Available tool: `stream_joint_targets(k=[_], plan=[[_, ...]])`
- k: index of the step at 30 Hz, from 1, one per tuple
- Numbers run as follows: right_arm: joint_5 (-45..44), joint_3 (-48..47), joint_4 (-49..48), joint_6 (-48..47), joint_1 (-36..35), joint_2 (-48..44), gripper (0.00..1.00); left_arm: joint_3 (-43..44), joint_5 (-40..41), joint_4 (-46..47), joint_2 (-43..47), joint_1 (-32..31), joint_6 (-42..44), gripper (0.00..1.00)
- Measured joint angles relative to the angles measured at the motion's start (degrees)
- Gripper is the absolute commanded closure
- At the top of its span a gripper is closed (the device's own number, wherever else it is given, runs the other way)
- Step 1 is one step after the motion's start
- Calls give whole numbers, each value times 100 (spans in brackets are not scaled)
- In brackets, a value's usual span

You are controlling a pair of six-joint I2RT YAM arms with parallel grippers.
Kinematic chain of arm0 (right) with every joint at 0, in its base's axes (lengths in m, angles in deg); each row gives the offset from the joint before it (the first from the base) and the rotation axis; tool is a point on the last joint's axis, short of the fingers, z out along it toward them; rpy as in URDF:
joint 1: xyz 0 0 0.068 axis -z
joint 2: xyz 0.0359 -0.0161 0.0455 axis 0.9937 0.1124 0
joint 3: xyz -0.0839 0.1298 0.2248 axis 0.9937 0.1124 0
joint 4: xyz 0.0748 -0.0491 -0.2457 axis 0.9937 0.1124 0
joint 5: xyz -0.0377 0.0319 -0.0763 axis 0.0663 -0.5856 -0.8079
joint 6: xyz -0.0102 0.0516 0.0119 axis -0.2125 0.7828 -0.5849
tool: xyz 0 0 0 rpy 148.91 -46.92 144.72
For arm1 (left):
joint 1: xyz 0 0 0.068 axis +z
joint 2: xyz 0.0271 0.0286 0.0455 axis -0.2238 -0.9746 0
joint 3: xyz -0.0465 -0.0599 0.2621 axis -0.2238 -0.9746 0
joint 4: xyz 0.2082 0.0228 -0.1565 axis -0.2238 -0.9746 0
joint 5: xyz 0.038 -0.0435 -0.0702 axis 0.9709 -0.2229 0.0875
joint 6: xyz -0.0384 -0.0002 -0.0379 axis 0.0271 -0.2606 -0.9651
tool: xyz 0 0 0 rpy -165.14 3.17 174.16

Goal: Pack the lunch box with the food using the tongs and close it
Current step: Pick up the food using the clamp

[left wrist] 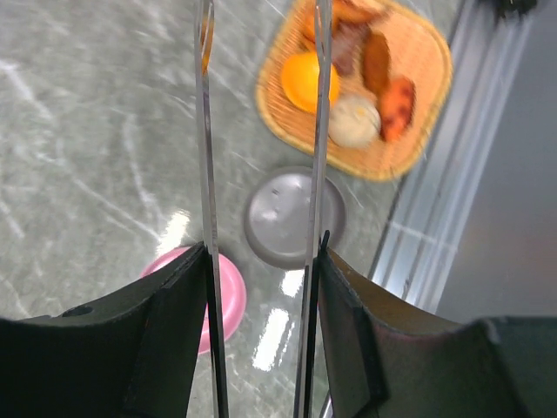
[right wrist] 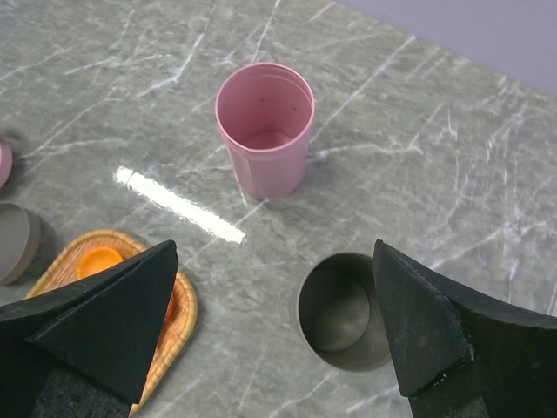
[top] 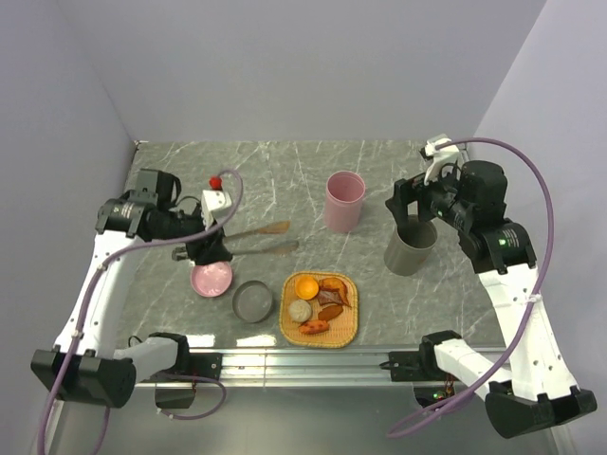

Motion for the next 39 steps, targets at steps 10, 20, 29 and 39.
stream_joint_targets(k=[10, 20, 29, 39], plan=[[160, 0, 227, 33, 389, -186, 0, -1180, 979, 273, 608, -1237, 195, 46], [358, 0, 260, 114, 522, -192, 0, -1344, 1399, 1021, -74, -1773, -492, 55], [431, 0, 332, 114, 529, -192, 0, -1268, 1394, 1097, -570, -1773, -890, 57], [455, 4, 332, 111, 533, -192, 0, -1244, 1405, 1147, -833, -1775, -1062, 57]])
